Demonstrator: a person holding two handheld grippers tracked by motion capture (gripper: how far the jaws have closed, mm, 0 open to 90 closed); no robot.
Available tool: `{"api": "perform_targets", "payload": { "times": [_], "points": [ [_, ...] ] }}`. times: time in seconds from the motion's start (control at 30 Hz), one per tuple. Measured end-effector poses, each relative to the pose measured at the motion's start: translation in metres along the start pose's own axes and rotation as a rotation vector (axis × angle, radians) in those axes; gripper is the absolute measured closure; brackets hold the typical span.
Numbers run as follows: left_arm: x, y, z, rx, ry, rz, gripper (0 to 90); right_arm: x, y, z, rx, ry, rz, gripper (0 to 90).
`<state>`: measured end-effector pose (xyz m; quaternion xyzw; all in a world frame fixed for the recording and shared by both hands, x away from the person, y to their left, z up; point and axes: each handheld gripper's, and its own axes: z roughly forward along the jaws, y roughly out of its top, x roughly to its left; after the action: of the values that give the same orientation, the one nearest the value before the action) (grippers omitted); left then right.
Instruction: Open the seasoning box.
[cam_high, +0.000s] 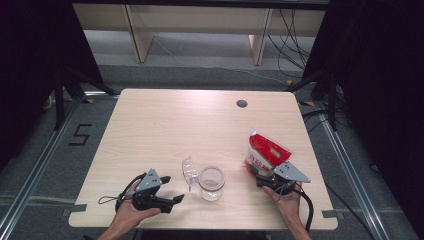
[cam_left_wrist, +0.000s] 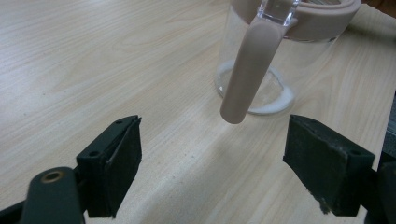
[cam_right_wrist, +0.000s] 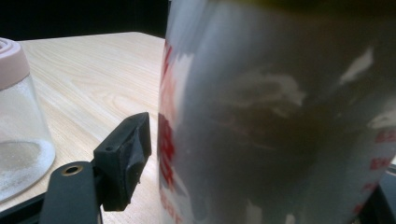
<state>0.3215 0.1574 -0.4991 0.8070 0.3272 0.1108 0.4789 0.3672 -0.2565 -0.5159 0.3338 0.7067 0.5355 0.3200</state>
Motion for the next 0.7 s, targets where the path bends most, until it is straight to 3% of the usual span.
{"api": "perform_targets", "payload": {
  "times": [0.07, 0.1, 0.17, 0.3, 0.43, 0.63, 0.67, 0.7],
  "points": [
    [-0.0005, 0.0005, 0.0008, -0.004, -0.002, -0.006, 18.5, -0.0020, 0.0000, -0.0003, 0.006, 0.008, -0.009, 27.9],
    [-0.0004, 0.0009, 0.0006, 0.005, -0.005, -0.004, 18.6, -0.0038, -0.0012, 0.0005, -0.037, 0.017, 0.009, 30.5],
    [-0.0001, 0.0014, 0.0016, 0.003, -0.008, 0.004, 18.5, -0.0037, -0.0013, -0.0003, -0.030, 0.005, 0.014, 30.5],
    [0.0005, 0.0007, 0.0024, 0.002, -0.005, -0.007, 18.6, -0.0049, -0.0009, -0.0009, -0.012, 0.038, 0.012, 30.7],
    [0.0006, 0.0010, 0.0026, 0.001, -0.008, -0.002, 18.5, -0.0043, -0.0005, -0.0023, 0.008, 0.034, 0.024, 30.7],
    [-0.0004, 0.0004, 0.0039, -0.010, -0.011, -0.009, 18.6, -0.0042, -0.0008, 0.0001, -0.021, 0.034, 0.029, 31.0],
    [0.0013, 0.0004, 0.0029, 0.004, -0.001, 0.014, 18.5, -0.0047, -0.0010, 0.0006, -0.021, 0.045, 0.032, 31.1],
    [0.0004, 0.0007, 0.0025, -0.001, -0.013, -0.001, 18.6, -0.0048, -0.0008, 0.0002, -0.016, 0.040, 0.040, 31.6]
  ]
}}
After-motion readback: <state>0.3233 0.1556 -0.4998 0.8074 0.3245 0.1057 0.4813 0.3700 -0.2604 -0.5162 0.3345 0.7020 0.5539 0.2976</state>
